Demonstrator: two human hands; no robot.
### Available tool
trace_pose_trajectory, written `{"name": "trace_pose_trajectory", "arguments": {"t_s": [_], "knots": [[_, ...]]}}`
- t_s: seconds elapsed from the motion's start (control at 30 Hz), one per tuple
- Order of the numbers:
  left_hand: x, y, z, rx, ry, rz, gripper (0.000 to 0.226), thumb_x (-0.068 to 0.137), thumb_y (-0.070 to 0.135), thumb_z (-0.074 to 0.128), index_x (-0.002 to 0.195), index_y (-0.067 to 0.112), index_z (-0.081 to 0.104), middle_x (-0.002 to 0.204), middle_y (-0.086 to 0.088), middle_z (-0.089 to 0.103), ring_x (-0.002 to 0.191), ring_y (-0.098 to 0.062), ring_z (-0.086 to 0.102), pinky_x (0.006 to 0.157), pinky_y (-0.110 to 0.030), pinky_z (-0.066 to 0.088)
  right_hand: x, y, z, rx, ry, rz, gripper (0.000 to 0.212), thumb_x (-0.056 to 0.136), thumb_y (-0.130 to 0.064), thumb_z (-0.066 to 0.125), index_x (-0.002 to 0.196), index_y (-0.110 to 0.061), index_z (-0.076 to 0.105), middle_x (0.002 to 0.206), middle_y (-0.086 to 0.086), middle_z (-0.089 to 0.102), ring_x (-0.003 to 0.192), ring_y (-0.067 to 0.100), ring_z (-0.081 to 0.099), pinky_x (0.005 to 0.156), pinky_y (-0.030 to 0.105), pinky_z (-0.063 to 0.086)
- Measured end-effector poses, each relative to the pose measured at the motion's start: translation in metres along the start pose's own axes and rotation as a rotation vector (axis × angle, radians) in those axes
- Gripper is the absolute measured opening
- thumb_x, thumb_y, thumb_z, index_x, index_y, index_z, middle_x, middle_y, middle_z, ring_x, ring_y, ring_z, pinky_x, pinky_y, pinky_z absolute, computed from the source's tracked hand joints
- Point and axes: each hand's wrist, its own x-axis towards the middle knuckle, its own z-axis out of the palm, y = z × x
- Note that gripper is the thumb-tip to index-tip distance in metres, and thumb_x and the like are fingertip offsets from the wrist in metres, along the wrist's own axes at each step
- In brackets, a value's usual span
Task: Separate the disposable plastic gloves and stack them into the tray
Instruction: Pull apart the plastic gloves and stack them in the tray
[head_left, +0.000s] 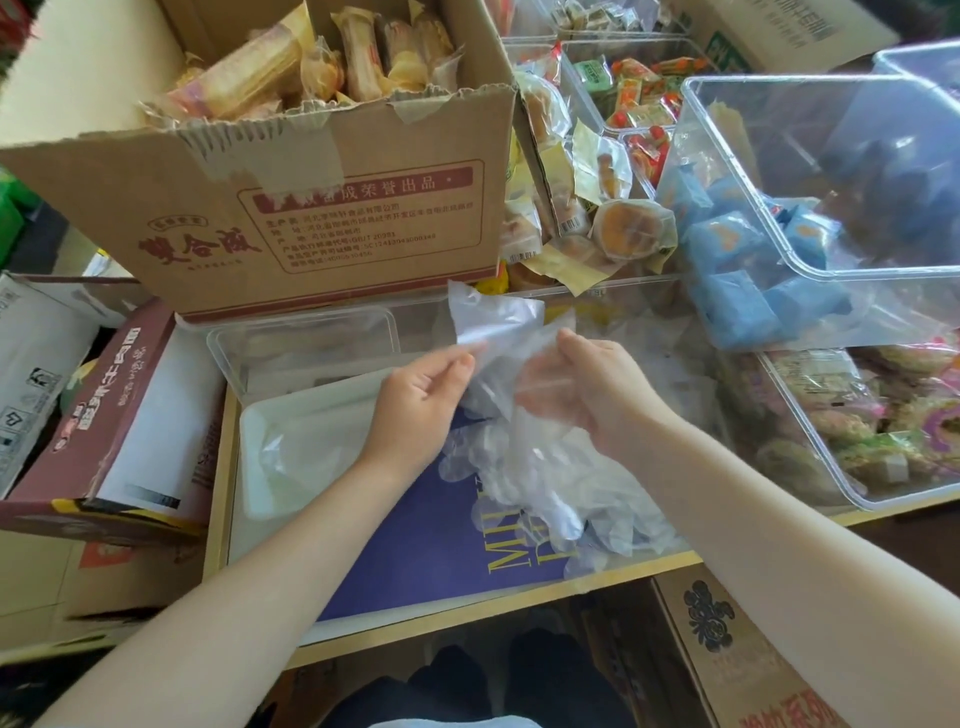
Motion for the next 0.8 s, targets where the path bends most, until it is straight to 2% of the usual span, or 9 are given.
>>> {"name": "trace_pose_trajectory", "arguments": {"t_s": [0.07, 0.13, 0.2, 0.27, 0.33, 0.43, 0.57, 0.7, 0.8], "knots": [[-0.007, 0.002, 0.003, 0.033, -0.056, 0.022, 0.023, 0.09, 0.026, 0.05, 0.105, 0.037, 0.064, 0.106, 0.02, 0.067, 0.108, 0.001, 0.06, 0.097, -0.019, 0.044, -0.001, 0.007, 0.01, 0.009, 0.002, -0.046, 0.03, 0.097, -0.017, 0.042, 0.079, -0.007, 0.063, 0.083, 0.016, 0.068, 0.085, 0.038, 0.067, 0.076, 0.046, 0.056], [-0.012, 0.004, 0.003, 0.039, -0.098, 0.034, 0.025, 0.089, 0.026, 0.049, 0.104, 0.04, 0.063, 0.103, 0.028, 0.066, 0.108, 0.005, 0.059, 0.093, -0.012, 0.042, -0.002, 0.011, 0.017, 0.0, 0.043, -0.081, 0.018, 0.093, -0.012, 0.047, 0.081, -0.008, 0.06, 0.085, 0.016, 0.065, 0.091, 0.041, 0.066, 0.08, 0.051, 0.053], [-0.016, 0.005, 0.002, 0.082, -0.101, 0.054, 0.025, 0.093, 0.022, 0.05, 0.108, 0.036, 0.064, 0.105, 0.026, 0.066, 0.107, 0.007, 0.058, 0.089, -0.008, 0.041, -0.003, 0.013, 0.02, 0.037, 0.045, -0.107, 0.012, 0.093, -0.011, 0.05, 0.084, -0.005, 0.056, 0.079, 0.013, 0.063, 0.084, 0.035, 0.069, 0.076, 0.045, 0.057], [-0.018, 0.005, 0.0, 0.13, -0.095, 0.073, 0.026, 0.096, 0.015, 0.05, 0.114, 0.025, 0.066, 0.109, 0.017, 0.067, 0.106, 0.007, 0.058, 0.088, -0.007, 0.041, -0.008, 0.013, 0.022, 0.041, 0.048, -0.146, 0.01, 0.093, -0.01, 0.052, 0.086, -0.003, 0.054, 0.072, 0.01, 0.062, 0.068, 0.021, 0.068, 0.065, 0.031, 0.059], [-0.02, 0.006, -0.001, 0.139, -0.085, 0.072, 0.026, 0.096, 0.014, 0.05, 0.115, 0.019, 0.067, 0.11, 0.012, 0.068, 0.105, 0.005, 0.059, 0.086, -0.007, 0.042, -0.011, 0.014, 0.022, -0.058, 0.115, -0.221, 0.008, 0.092, -0.01, 0.052, 0.085, -0.005, 0.054, 0.068, 0.007, 0.056, 0.051, 0.011, 0.056, 0.049, 0.021, 0.05], [-0.02, 0.007, -0.005, 0.141, -0.011, 0.04, 0.025, 0.096, 0.014, 0.05, 0.113, 0.018, 0.068, 0.109, 0.012, 0.068, 0.104, 0.005, 0.059, 0.085, -0.005, 0.042, -0.013, 0.014, 0.02, -0.092, 0.212, -0.306, 0.005, 0.089, -0.008, 0.053, 0.084, -0.005, 0.052, 0.061, 0.006, 0.049, 0.038, 0.007, 0.042, 0.039, 0.019, 0.037], [-0.019, 0.007, -0.011, 0.102, -0.041, 0.008, 0.026, 0.097, 0.014, 0.048, 0.11, 0.024, 0.067, 0.109, 0.013, 0.068, 0.107, 0.002, 0.06, 0.091, -0.012, 0.043, -0.017, 0.009, 0.02, 0.052, 0.18, -0.232, 0.004, 0.09, -0.006, 0.05, 0.093, -0.004, 0.052, 0.056, 0.007, 0.055, 0.041, 0.009, 0.055, 0.043, 0.02, 0.045], [-0.025, 0.006, -0.002, 0.081, -0.166, 0.061, 0.026, 0.097, 0.027, 0.042, 0.112, 0.034, 0.061, 0.115, 0.019, 0.063, 0.115, 0.003, 0.054, 0.096, -0.011, 0.039, -0.023, 0.009, 0.028, 0.314, 0.062, -0.1, 0.003, 0.092, -0.003, 0.049, 0.09, -0.003, 0.051, 0.065, 0.011, 0.061, 0.055, 0.015, 0.066, 0.054, 0.021, 0.055], [-0.029, 0.006, 0.001, -0.114, -0.216, 0.042, 0.05, 0.087, 0.063, 0.045, 0.12, 0.027, 0.058, 0.121, 0.012, 0.063, 0.121, -0.005, 0.052, 0.1, -0.02, 0.041, -0.025, 0.009, 0.031, 0.451, 0.02, -0.05, 0.01, 0.094, -0.002, 0.048, 0.084, -0.003, 0.051, 0.068, 0.014, 0.063, 0.062, 0.019, 0.068, 0.064, 0.024, 0.059]]}}
